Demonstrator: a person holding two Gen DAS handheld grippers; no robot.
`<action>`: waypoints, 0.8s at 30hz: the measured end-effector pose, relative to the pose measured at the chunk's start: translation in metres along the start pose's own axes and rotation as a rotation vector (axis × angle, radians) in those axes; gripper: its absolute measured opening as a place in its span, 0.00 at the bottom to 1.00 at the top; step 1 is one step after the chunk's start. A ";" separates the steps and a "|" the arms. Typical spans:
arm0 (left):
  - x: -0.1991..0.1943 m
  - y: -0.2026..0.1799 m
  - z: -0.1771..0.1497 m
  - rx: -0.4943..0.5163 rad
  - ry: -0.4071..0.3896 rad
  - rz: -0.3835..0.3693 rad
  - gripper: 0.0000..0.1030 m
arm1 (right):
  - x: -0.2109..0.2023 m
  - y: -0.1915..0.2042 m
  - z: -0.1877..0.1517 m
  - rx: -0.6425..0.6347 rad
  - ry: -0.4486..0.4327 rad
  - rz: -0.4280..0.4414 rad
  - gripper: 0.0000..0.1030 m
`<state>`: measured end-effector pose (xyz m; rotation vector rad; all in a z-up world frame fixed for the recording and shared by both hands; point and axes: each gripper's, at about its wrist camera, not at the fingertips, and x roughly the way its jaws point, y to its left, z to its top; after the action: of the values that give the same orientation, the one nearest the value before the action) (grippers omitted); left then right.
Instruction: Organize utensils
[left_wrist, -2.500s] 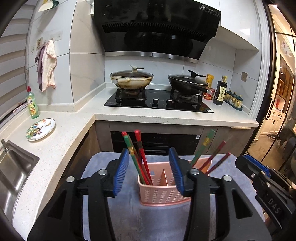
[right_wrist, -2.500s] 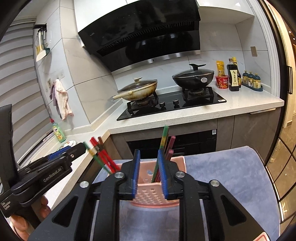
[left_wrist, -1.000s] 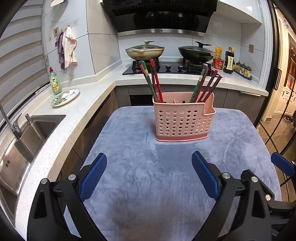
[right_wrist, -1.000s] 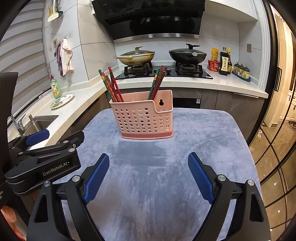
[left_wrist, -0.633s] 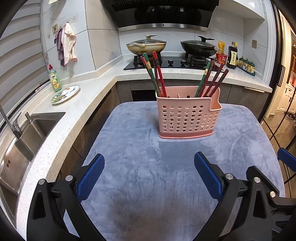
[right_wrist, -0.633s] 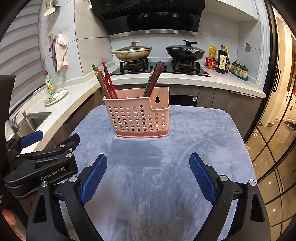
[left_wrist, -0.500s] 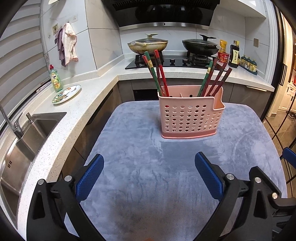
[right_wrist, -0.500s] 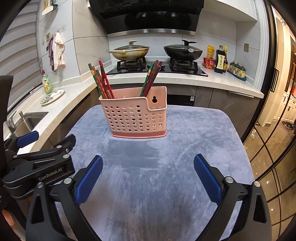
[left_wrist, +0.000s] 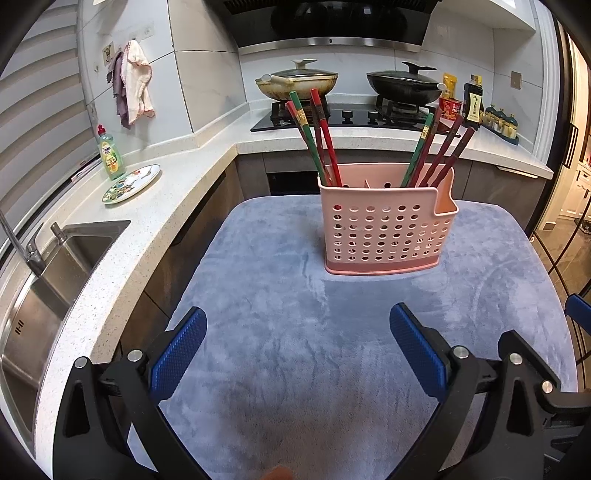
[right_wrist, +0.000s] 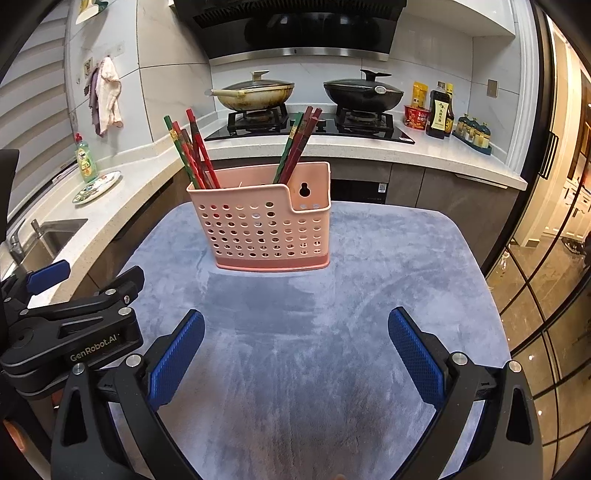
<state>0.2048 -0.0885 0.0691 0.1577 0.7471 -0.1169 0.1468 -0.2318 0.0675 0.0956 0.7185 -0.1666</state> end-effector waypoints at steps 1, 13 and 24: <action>0.001 0.000 0.000 0.000 0.001 0.000 0.92 | 0.001 0.000 0.000 0.001 0.002 -0.002 0.93; 0.004 0.000 0.000 0.000 0.004 0.001 0.93 | 0.006 -0.001 0.001 -0.006 0.013 -0.014 0.93; 0.008 -0.003 -0.001 0.003 0.015 -0.020 0.93 | 0.008 -0.005 0.001 -0.010 0.013 -0.029 0.93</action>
<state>0.2100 -0.0918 0.0626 0.1538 0.7637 -0.1358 0.1525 -0.2379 0.0633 0.0768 0.7335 -0.1903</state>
